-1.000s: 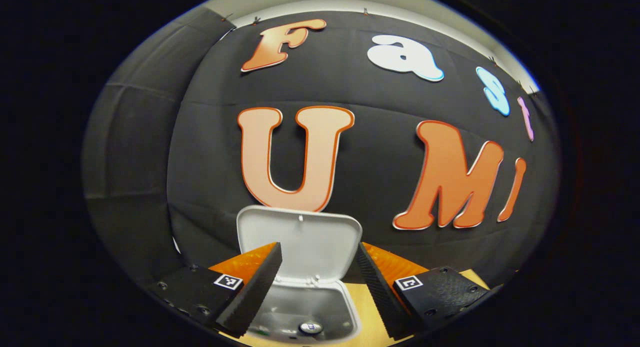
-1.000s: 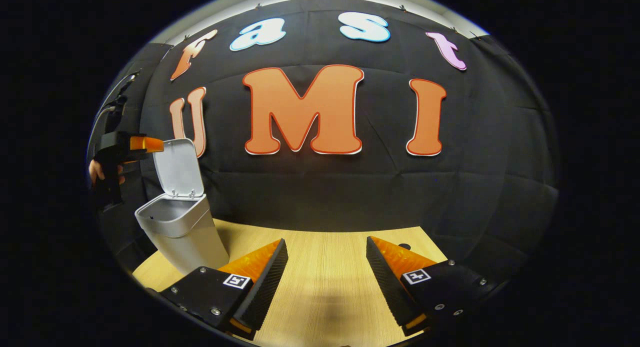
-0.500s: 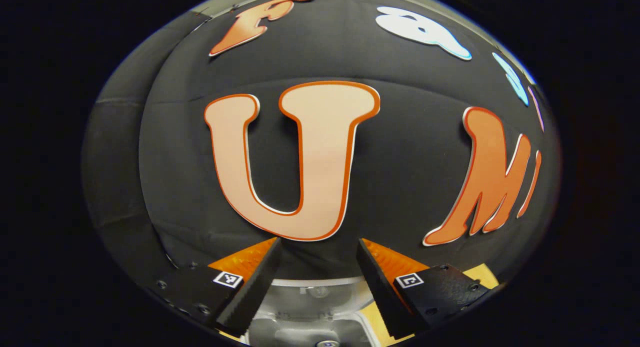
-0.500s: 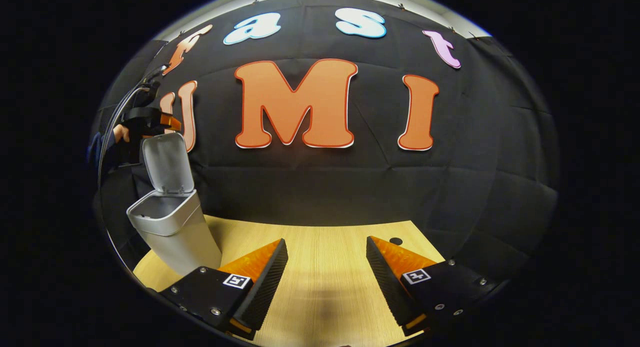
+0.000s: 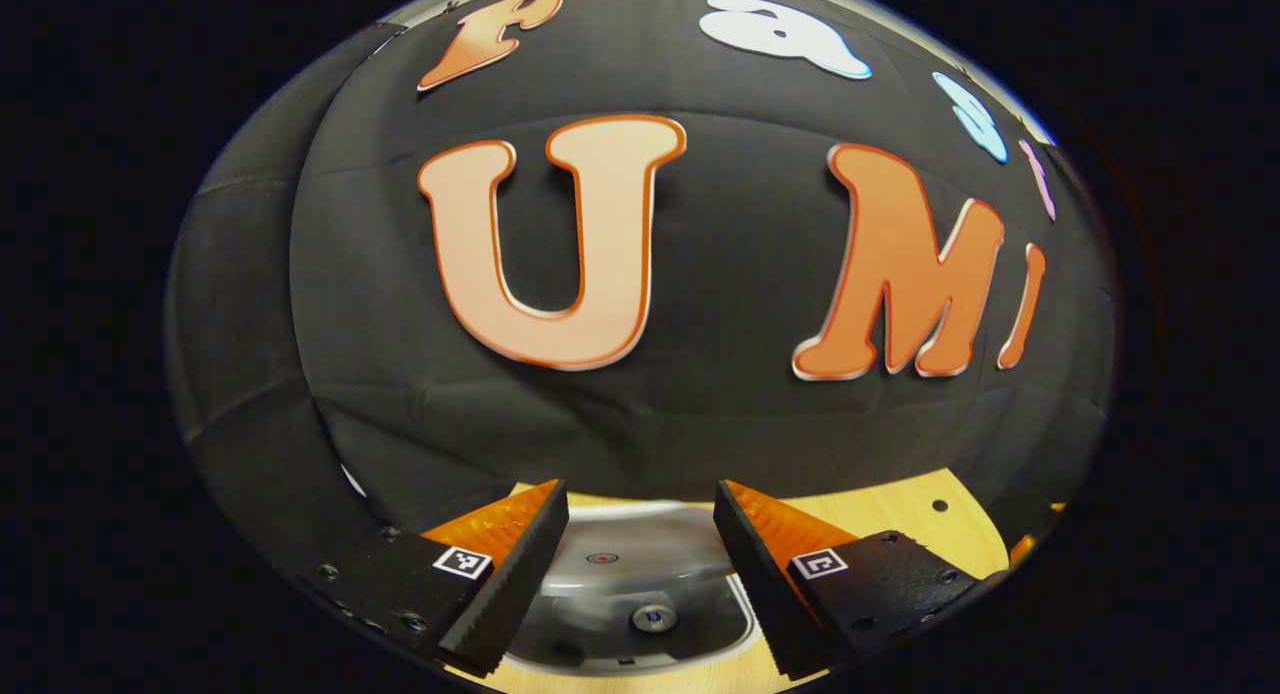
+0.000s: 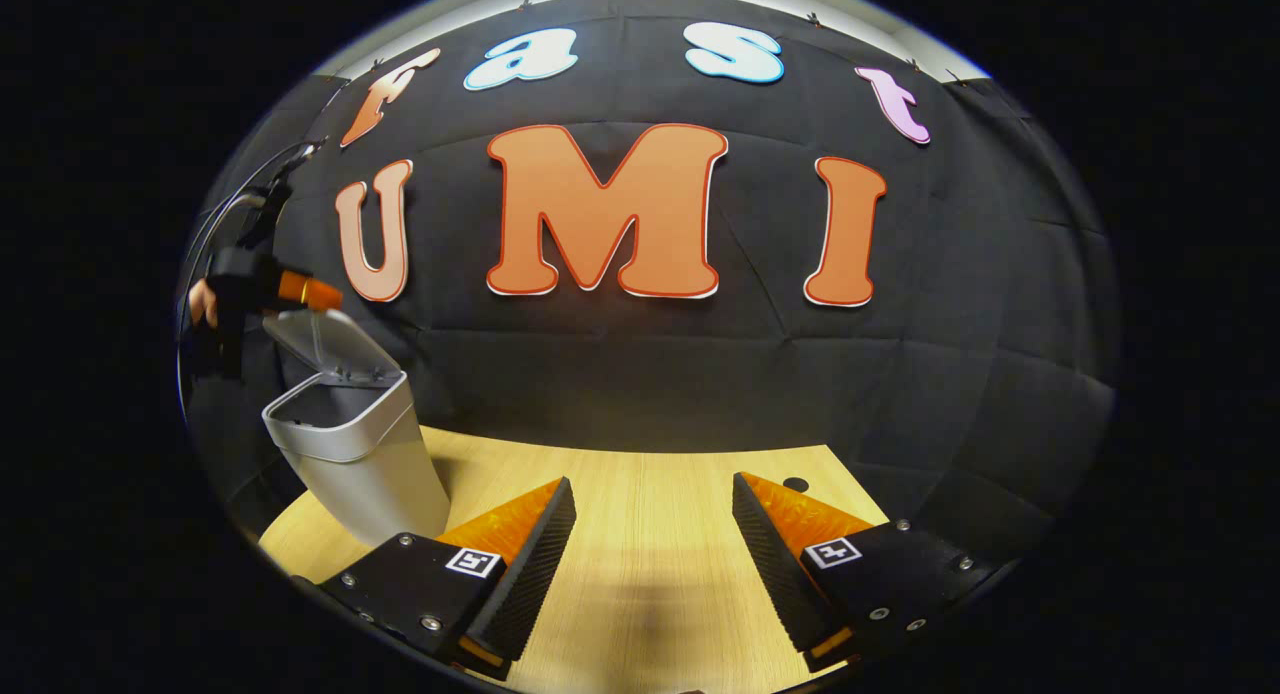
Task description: Press the lid of the desktop garbage bin to open it, pick up the crumpled paper on the desktop and throw it into the bin, then pick up the pop can on the desktop and drop it into the bin, and finally close the garbage bin lid.
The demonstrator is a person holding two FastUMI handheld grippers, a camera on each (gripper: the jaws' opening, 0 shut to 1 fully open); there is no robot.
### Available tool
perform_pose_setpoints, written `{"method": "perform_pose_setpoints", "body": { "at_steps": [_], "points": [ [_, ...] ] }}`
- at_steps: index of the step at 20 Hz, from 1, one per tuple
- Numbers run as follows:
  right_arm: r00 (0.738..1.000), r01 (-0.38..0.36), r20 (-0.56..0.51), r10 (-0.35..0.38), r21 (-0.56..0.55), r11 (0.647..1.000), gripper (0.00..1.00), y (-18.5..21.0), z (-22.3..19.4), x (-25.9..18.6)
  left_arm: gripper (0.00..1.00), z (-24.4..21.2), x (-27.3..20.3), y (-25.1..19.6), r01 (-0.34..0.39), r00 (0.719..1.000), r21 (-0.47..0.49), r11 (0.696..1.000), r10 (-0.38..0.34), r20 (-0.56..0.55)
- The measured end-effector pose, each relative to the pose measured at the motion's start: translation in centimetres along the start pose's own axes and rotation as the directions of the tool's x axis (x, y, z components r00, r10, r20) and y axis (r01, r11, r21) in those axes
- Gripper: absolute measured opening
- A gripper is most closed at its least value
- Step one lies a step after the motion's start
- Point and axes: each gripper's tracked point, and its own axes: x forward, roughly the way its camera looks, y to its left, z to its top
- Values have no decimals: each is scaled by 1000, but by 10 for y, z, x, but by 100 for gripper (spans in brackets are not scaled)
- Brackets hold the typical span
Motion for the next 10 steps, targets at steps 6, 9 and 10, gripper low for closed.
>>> {"method": "perform_pose_setpoints", "body": {
  "at_steps": [6,9,10],
  "points": [
    [998,-59,-5,59,-28,998,94,18,-2,-3,94,-90,-11,-6,-29,989,26,999,33,-145],
    [997,-77,-5,77,-51,996,94,25,-5,-6,95,-99,-15,-9,-41,988,-59,997,32,-150],
    [997,-80,-7,80,-56,995,94,26,-6,-8,95,-104,-18,-9,-59,988,-74,996,47,-148]
  ]
}}
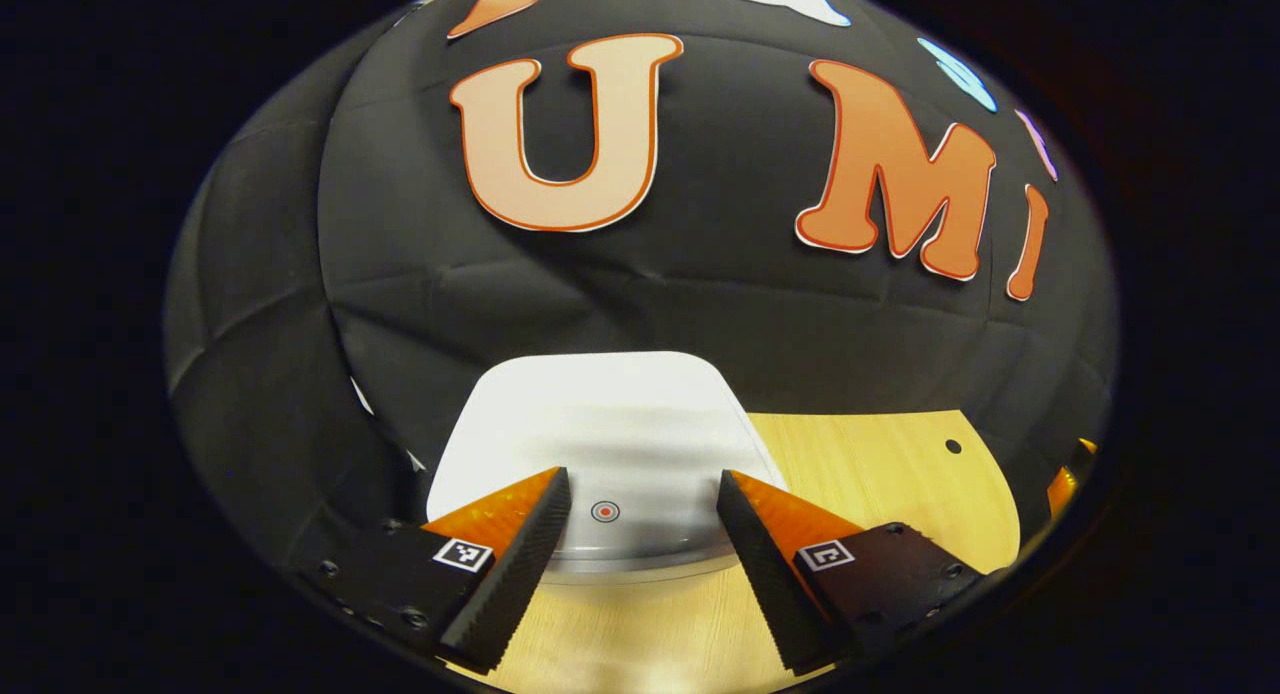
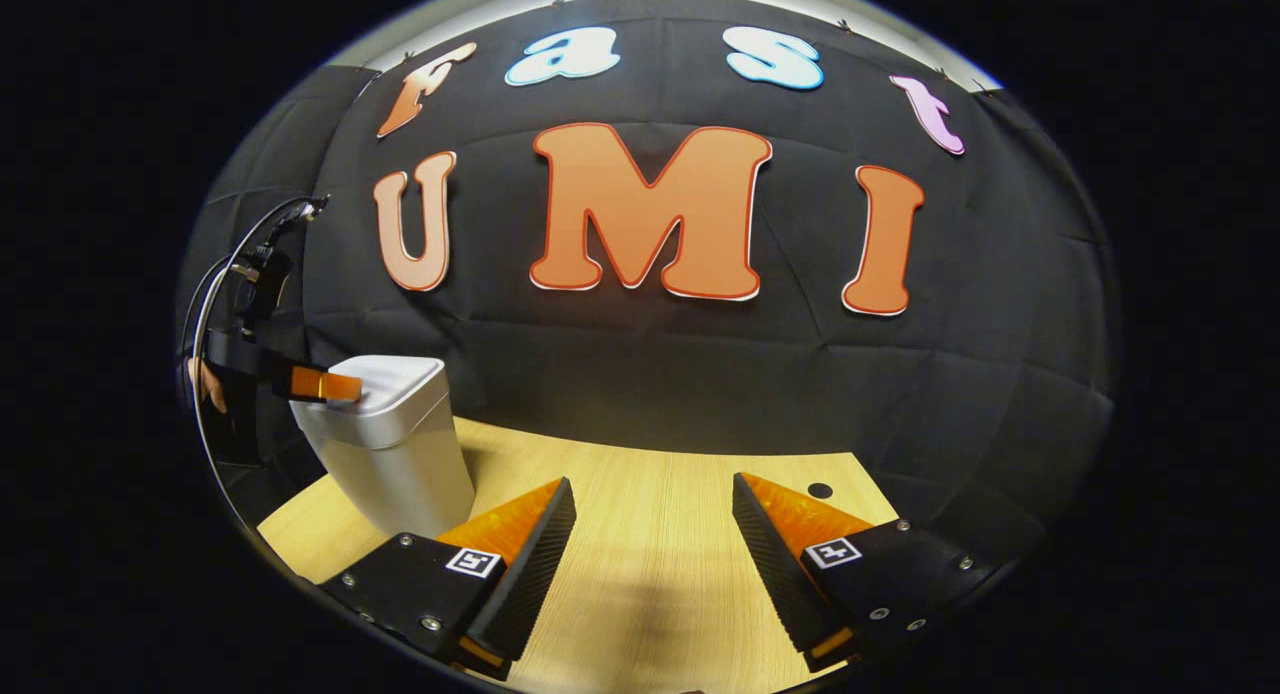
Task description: Press the lid of the desktop garbage bin to open it, pick up the crumpled paper on the desktop and throw it into the bin, then pick up the pop can on the desktop and drop it into the bin, and finally close the garbage bin lid.
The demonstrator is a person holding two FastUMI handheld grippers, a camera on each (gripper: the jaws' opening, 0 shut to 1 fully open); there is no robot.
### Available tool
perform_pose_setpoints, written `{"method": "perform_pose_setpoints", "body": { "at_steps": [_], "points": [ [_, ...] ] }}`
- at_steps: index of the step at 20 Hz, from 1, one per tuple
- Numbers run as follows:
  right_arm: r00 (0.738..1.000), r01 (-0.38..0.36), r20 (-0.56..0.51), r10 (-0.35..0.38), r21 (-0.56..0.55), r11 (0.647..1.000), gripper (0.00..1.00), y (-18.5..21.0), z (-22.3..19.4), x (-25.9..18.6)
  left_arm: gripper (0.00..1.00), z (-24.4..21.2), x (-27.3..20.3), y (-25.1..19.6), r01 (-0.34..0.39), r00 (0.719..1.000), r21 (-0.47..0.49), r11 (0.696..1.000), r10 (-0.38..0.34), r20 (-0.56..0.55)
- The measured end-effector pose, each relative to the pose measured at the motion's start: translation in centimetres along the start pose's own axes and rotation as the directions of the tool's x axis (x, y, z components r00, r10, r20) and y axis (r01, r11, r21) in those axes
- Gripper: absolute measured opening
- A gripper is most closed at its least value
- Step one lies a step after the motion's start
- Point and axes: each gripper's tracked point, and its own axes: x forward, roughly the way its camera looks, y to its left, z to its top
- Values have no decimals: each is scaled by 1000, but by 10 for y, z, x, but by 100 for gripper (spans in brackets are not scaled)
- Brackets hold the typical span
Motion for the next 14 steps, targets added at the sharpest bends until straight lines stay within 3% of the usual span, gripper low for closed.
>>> {"method": "perform_pose_setpoints", "body": {
  "at_steps": [3,5,11,14],
  "points": [
    [1000,-12,-16,12,9,1000,94,3,-8,-1,98,10,0,-1,-24,995,36,999,21,94],
    [1000,-9,-19,9,9,1000,94,0,-8,-2,94,7,-4,-1,-13,995,28,1000,10,98],
    [1000,9,-2,-9,28,1000,94,-13,-3,-9,93,11,-5,-1,-20,996,33,999,17,83],
    [1000,26,8,-26,22,999,95,-21,0,-12,94,25,-13,0,-54,991,82,995,43,126]
  ]
}}
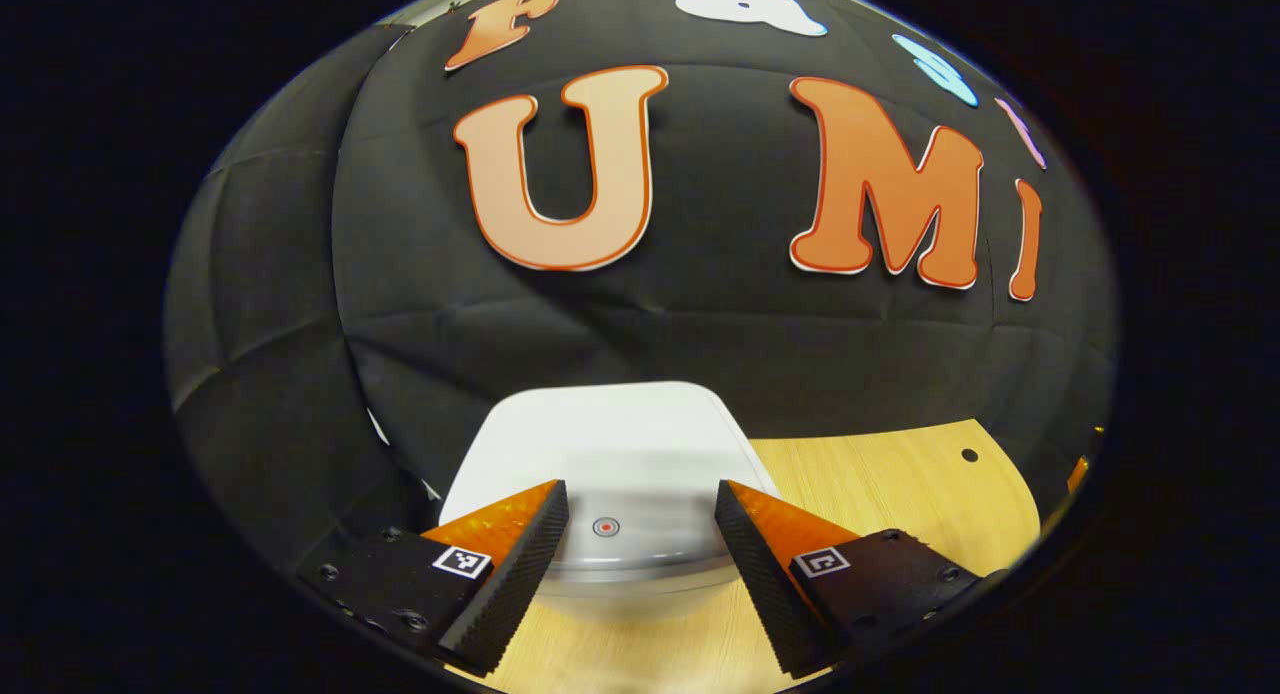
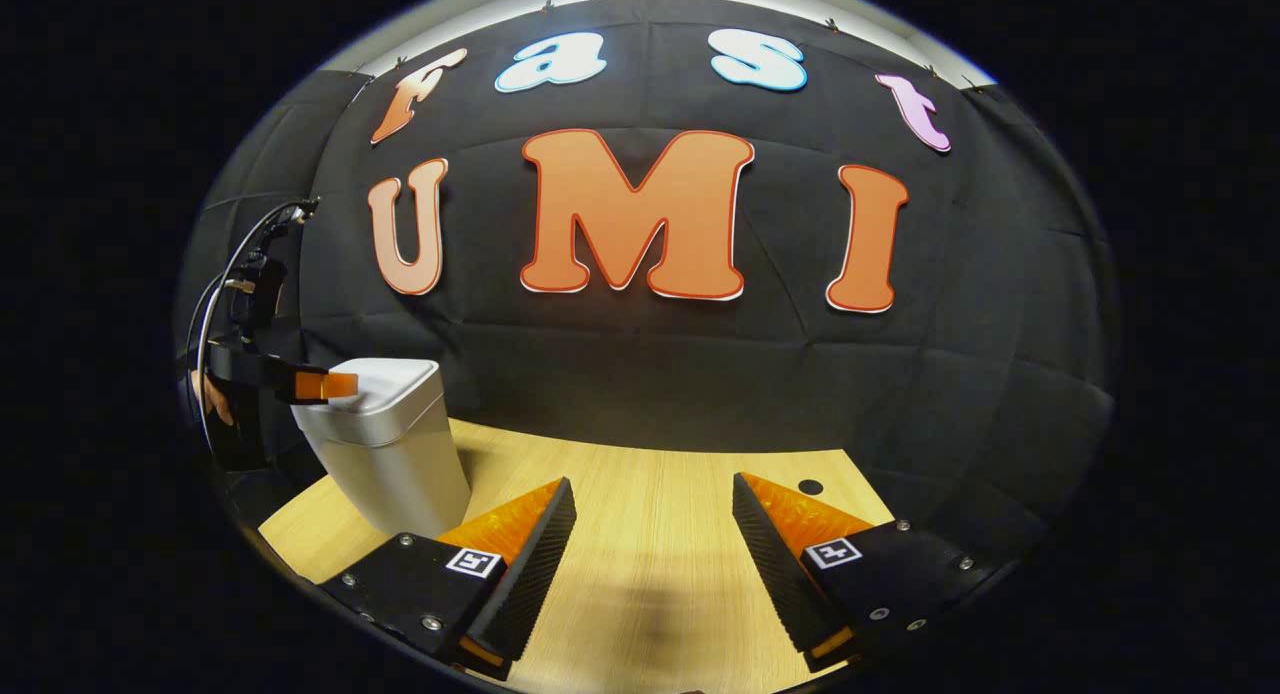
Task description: Press the lid of the desktop garbage bin to open it, pick up the crumpled paper on the desktop and throw it into the bin, then pick up the pop can on the desktop and drop it into the bin, and finally close the garbage bin lid.
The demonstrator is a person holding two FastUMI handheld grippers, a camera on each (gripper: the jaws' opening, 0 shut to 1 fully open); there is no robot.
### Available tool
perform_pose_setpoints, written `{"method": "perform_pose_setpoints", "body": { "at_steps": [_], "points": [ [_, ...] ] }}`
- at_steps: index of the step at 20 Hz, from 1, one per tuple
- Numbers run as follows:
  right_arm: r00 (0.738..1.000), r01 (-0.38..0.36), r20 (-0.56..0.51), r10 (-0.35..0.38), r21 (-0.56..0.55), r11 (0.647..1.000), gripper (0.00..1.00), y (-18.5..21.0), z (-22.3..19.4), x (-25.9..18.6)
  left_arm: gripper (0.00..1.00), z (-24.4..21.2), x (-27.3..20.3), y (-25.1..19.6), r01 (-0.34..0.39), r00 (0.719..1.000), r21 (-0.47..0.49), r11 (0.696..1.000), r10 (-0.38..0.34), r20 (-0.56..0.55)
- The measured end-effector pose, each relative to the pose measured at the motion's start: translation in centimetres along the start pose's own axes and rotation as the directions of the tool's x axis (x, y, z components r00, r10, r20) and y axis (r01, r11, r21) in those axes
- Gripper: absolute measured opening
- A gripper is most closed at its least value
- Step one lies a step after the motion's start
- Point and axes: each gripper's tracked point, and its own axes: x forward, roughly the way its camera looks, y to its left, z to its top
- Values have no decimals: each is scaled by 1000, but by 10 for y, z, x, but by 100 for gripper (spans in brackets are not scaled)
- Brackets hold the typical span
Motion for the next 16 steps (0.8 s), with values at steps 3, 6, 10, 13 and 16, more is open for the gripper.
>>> {"method": "perform_pose_setpoints", "body": {
  "at_steps": [3,6,10,13,16],
  "points": [
    [1000,7,-2,-7,-1,1000,94,-3,-2,-1,94,22,-10,-2,7,998,-18,1000,-6,68],
    [1000,20,23,-20,6,1000,94,-9,6,-3,94,49,-39,-17,34,983,-61,998,-22,183],
    [996,70,47,-70,-3,998,95,-24,14,-3,94,68,-82,-48,32,949,-2,999,-30,315],
    [991,112,73,-112,3,994,94,-37,26,-2,94,74,-108,-91,106,926,-28,994,-88,368],
    [978,162,134,-161,7,987,94,-51,40,-3,94,62,-124,-127,129,917,-18,991,-113,383]
  ]
}}
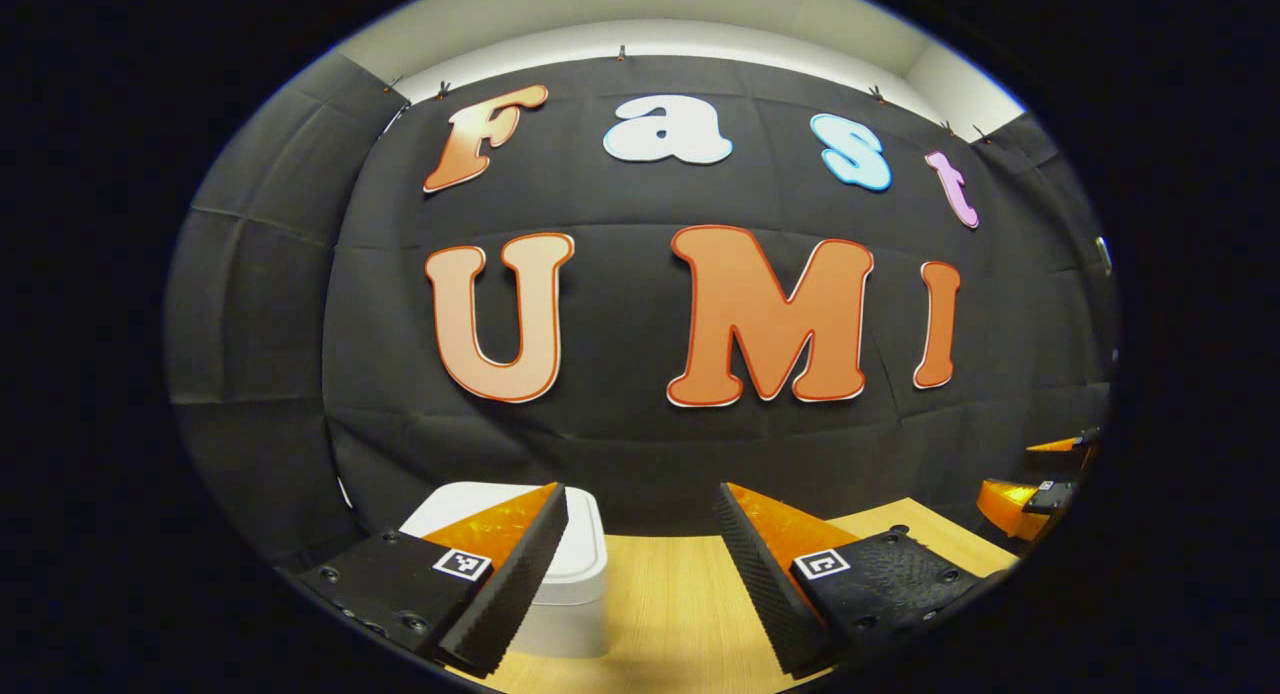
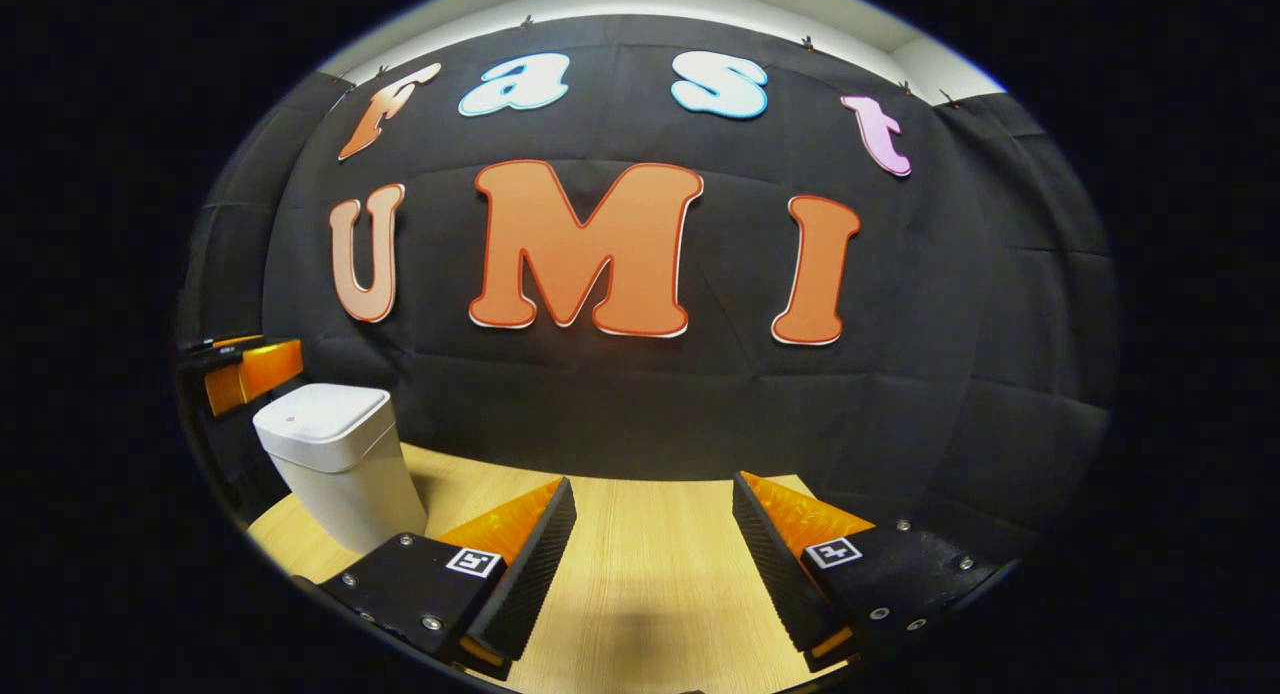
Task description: Press the lid of the desktop garbage bin to open it, pick up the crumpled paper on the desktop and throw it into the bin, then pick up the pop can on the desktop and drop it into the bin, and finally close the garbage bin lid.
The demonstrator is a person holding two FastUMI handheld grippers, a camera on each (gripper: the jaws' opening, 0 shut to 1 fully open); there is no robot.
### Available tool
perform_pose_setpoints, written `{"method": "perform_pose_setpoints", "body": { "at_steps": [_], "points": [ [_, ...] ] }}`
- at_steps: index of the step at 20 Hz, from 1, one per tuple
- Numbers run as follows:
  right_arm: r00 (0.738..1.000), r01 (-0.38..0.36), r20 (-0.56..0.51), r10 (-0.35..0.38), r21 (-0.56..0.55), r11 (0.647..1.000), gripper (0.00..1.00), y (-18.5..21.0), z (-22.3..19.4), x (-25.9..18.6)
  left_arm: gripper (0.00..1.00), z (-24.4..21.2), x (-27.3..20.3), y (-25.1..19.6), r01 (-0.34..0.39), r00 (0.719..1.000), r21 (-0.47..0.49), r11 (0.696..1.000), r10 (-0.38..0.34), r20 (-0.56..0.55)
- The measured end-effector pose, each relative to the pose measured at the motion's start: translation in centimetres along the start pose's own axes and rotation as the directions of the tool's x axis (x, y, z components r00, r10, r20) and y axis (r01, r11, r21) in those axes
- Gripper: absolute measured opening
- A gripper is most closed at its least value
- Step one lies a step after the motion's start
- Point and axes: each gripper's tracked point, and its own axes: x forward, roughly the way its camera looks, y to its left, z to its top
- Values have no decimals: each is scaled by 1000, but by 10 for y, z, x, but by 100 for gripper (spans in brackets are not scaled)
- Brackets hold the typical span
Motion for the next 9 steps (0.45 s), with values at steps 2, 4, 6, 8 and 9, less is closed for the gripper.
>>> {"method": "perform_pose_setpoints", "body": {
  "at_steps": [2,4,6,8,9],
  "points": [
    [999,39,37,-39,-14,999,94,-9,7,1,95,-12,-9,-27,33,999,-18,999,-33,-7],
    [997,59,42,-58,-24,998,94,-13,7,3,94,-17,-18,-46,41,999,-9,999,-41,-1],
    [997,69,22,-69,-18,997,94,-16,1,5,94,-23,-25,-61,49,999,-15,999,-49,4],
    [999,40,2,-40,-11,999,94,-10,-8,6,94,-35,-23,-73,59,998,-18,998,-59,-21],
    [999,46,1,-46,-26,999,94,-12,-11,6,96,-42,-22,-80,63,997,-14,998,-64,-39]
  ]
}}
